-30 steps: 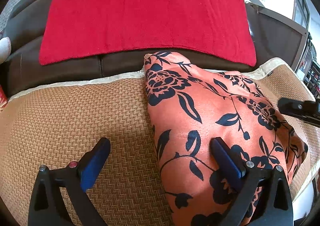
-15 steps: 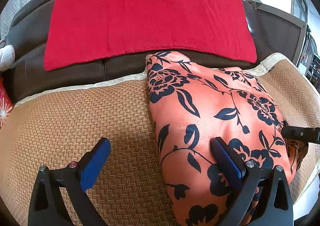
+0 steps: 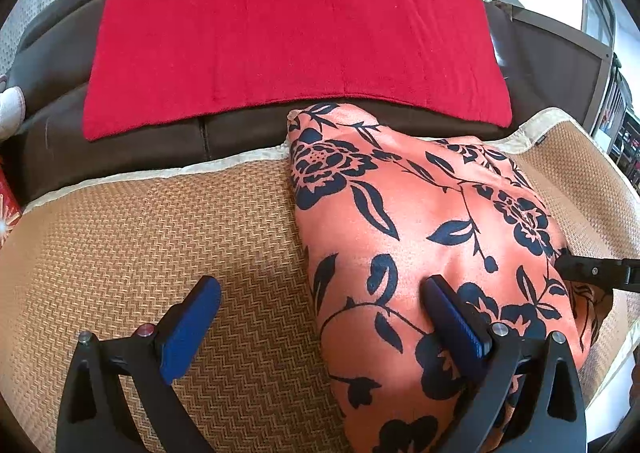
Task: Fold small clothes
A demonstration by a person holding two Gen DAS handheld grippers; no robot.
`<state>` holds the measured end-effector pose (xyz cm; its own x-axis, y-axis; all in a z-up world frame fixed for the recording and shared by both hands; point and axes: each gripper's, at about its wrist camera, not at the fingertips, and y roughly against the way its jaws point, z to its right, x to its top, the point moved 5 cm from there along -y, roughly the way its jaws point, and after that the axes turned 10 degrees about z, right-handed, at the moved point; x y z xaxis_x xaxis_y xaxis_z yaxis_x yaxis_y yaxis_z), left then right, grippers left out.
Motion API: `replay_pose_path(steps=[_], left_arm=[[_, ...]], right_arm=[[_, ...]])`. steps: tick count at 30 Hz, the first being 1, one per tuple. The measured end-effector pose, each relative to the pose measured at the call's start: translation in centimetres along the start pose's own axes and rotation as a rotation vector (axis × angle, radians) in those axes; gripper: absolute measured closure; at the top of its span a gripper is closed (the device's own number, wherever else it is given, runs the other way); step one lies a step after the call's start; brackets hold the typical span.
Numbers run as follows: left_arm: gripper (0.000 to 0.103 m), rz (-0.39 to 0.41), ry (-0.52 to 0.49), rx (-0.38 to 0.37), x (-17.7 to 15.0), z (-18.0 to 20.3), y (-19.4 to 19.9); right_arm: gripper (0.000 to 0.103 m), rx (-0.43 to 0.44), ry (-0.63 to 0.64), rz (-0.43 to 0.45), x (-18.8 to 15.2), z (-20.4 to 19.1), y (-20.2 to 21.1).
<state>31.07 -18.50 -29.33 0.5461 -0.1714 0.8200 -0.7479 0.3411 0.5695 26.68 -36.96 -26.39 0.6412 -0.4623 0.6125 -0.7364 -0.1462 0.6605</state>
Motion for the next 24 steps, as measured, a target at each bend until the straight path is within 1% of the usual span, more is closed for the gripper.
replay_pose_path(steps=[15, 20, 24], left_arm=[[0.001, -0.008, 0.020, -0.021, 0.26, 0.02, -0.69], [0.001, -0.010, 0.023, -0.024, 0.29, -0.01, -0.78], [0.001, -0.013, 0.025, -0.028, 0.25, -0.11, -0.82]], right_arm=[[0.077, -0.026, 0.027, -0.009, 0.43, -0.22, -0.66], [0.078, -0.018, 0.016, -0.017, 0.45, 0.02, -0.75], [0.078, -0.032, 0.003, -0.026, 0.54, -0.10, -0.36]])
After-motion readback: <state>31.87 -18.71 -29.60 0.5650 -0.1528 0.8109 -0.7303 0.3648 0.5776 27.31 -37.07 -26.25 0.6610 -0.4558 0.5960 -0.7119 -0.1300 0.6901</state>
